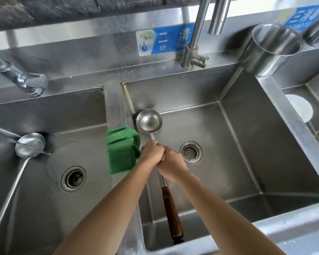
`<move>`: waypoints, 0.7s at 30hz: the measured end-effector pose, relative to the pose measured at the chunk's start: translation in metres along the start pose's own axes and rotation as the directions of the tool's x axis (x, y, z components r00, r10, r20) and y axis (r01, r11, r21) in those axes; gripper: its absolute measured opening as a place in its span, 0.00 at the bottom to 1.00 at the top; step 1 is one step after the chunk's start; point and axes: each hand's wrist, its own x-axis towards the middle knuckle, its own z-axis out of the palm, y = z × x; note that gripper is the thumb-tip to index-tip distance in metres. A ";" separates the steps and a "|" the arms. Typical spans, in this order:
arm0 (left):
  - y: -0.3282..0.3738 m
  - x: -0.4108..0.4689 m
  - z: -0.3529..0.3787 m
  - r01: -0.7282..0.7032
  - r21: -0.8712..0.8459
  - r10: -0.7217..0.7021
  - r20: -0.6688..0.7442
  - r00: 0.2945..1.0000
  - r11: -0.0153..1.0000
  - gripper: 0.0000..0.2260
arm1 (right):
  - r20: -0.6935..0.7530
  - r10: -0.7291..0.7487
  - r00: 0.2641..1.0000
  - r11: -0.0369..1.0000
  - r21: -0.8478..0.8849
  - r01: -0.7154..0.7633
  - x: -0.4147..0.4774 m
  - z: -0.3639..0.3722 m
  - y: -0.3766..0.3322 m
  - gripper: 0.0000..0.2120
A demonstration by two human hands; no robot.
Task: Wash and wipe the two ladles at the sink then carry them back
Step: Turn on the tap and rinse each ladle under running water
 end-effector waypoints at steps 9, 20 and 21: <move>0.021 -0.046 -0.130 -0.346 0.216 0.397 -0.275 0.876 0.913 0.16 | -0.285 -0.454 0.844 0.891 -0.133 0.434 -0.016 0.001 -0.098 0.31; -0.164 -0.055 -0.300 -0.036 0.590 0.275 -0.320 0.907 0.807 0.29 | 0.033 -0.385 0.922 0.801 -0.484 0.352 -0.009 0.118 -0.235 0.35; -0.187 -0.056 -0.311 -0.009 0.594 0.253 -0.328 0.910 0.804 0.28 | 0.051 -0.383 0.922 0.793 -0.494 0.357 -0.009 0.133 -0.244 0.36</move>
